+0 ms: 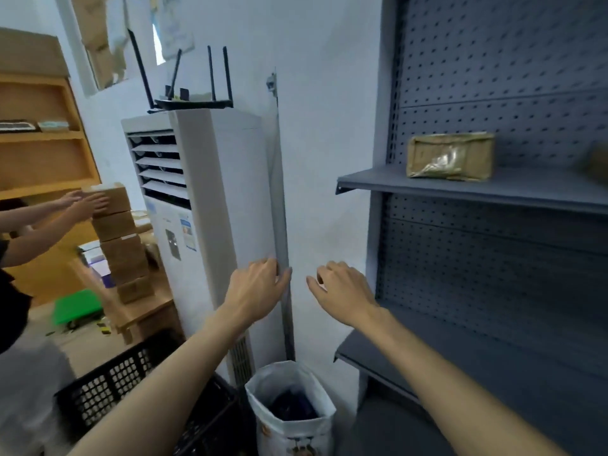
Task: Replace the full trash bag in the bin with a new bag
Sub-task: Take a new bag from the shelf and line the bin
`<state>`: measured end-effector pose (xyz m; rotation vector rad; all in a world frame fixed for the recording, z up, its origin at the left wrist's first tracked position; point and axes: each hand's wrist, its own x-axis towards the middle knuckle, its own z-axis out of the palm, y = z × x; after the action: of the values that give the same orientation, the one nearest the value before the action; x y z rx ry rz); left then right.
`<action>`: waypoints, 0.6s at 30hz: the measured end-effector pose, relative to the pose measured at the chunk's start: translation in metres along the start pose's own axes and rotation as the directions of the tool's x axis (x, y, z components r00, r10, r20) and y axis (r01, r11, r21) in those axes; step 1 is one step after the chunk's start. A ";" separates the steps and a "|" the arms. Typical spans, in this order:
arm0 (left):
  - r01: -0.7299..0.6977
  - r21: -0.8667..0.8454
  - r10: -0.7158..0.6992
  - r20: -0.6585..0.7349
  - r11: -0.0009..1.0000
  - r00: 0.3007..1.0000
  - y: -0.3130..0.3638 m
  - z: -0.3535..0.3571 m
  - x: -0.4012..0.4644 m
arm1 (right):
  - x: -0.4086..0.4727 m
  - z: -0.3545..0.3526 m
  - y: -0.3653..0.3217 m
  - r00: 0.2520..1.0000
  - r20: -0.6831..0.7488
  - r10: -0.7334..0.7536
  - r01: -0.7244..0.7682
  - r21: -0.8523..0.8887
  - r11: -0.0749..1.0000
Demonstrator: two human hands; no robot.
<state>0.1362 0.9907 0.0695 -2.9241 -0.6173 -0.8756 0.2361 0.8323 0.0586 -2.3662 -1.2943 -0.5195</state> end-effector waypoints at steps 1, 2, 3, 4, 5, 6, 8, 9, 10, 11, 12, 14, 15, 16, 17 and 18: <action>-0.030 -0.031 0.031 0.013 0.999 0.999 0.014 0.005 -0.003 | -0.015 -0.007 0.008 0.999 -0.002 0.035 -0.035 -0.016 0.999; -0.067 -0.068 0.068 0.022 0.995 0.997 0.031 0.011 -0.007 | -0.031 -0.015 0.017 0.997 -0.002 0.074 -0.074 -0.040 0.996; -0.107 -0.100 0.111 0.032 0.989 0.993 0.048 0.016 -0.010 | -0.047 -0.022 0.026 0.993 0.000 0.115 -0.115 -0.062 0.991; -0.151 -0.127 0.157 0.035 0.980 0.987 0.066 0.021 -0.014 | -0.064 -0.030 0.036 0.988 -0.002 0.157 -0.157 -0.084 0.984; -0.198 -0.157 0.206 0.036 0.967 0.978 0.084 0.025 -0.017 | -0.082 -0.039 0.046 0.980 -0.011 0.200 -0.200 -0.109 0.974; -0.243 -0.193 0.255 0.036 0.951 0.966 0.104 0.029 -0.021 | -0.102 -0.049 0.056 0.969 -0.026 0.244 -0.246 -0.137 0.960; -0.323 -0.262 0.346 0.044 0.909 0.937 0.148 0.033 -0.028 | -0.143 -0.072 0.075 0.941 -0.065 0.332 -0.339 -0.199 0.920; -0.361 -0.286 0.388 0.043 0.888 0.921 0.172 0.034 -0.031 | -0.165 -0.086 0.084 0.923 -0.089 0.375 -0.385 -0.233 0.893; -0.402 -0.307 0.433 0.034 0.862 0.901 0.198 0.034 -0.036 | -0.187 -0.101 0.093 0.901 -0.114 0.418 -0.433 -0.267 0.861; -0.444 -0.337 0.478 0.021 0.830 0.878 0.225 0.032 -0.043 | -0.211 -0.116 0.100 0.876 -0.139 0.461 -0.481 -0.299 0.824; -0.484 -0.380 0.524 0.003 0.788 0.852 0.252 0.030 -0.050 | -0.235 -0.132 0.107 0.849 -0.164 0.503 -0.528 -0.328 0.783; -0.561 -0.457 0.614 -0.039 0.691 0.788 0.306 0.022 -0.069 | -0.283 -0.166 0.118 0.786 -0.213 0.581 -0.614 -0.378 0.693; -0.597 -0.480 0.655 -0.060 0.643 0.753 0.333 0.016 -0.079 | -0.306 -0.182 0.121 0.751 -0.239 0.615 -0.654 -0.398 0.644; -0.630 -0.498 0.691 -0.082 0.596 0.718 0.358 0.010 -0.089 | -0.329 -0.199 0.123 0.714 -0.268 0.646 -0.691 -0.414 0.592; -0.657 -0.515 0.721 -0.104 0.550 0.685 0.383 0.004 -0.100 | -0.351 -0.216 0.124 0.678 -0.296 0.673 -0.724 -0.428 0.541; -0.678 -0.534 0.747 -0.123 0.505 0.653 0.407 -0.003 -0.112 | -0.373 -0.232 0.123 0.643 -0.323 0.695 -0.752 -0.440 0.491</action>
<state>0.2035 0.5745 0.0475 -3.1787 1.0171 -0.8164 0.1227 0.3907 0.0523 -2.9757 0.0559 -0.7697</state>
